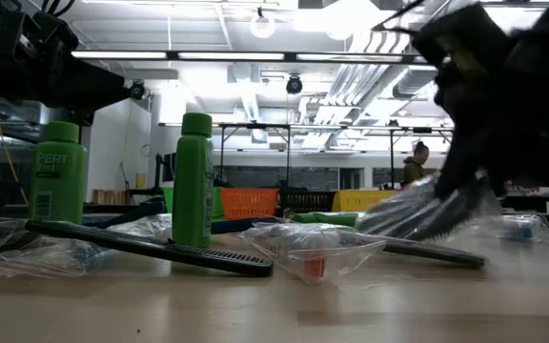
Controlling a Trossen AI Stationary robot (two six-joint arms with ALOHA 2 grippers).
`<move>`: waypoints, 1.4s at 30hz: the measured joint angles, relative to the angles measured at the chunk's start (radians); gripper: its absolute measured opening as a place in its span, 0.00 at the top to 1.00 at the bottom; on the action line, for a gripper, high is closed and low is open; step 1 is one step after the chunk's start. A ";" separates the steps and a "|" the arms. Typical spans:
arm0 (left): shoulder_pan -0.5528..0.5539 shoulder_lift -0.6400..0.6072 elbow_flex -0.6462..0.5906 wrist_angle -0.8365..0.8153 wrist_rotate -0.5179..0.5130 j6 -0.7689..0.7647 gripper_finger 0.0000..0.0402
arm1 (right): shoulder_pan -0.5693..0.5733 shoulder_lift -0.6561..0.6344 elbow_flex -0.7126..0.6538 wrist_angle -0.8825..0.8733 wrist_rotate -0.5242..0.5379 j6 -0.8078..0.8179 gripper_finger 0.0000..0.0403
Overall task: Pick & Place Travel size toiletries
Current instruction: Put the black hairbrush into the yellow bin
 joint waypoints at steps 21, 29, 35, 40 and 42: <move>0.000 0.000 0.000 0.000 0.000 0.000 0.64 | -0.380 -0.389 0.000 -0.191 0.063 -0.697 0.93; 0.000 0.000 0.000 0.000 0.000 0.000 0.64 | -0.675 -0.396 0.000 -0.177 0.066 -1.072 0.93; 0.000 0.000 0.000 0.000 0.000 0.000 0.64 | -0.852 -0.394 0.000 -0.116 0.107 -1.334 0.93; 0.000 0.000 0.000 0.000 0.000 0.000 0.64 | -0.962 -0.351 0.001 -0.037 0.116 -1.480 0.93; 0.000 0.000 0.000 0.000 0.000 0.000 0.64 | -0.997 -0.314 0.000 0.015 0.109 -1.536 0.93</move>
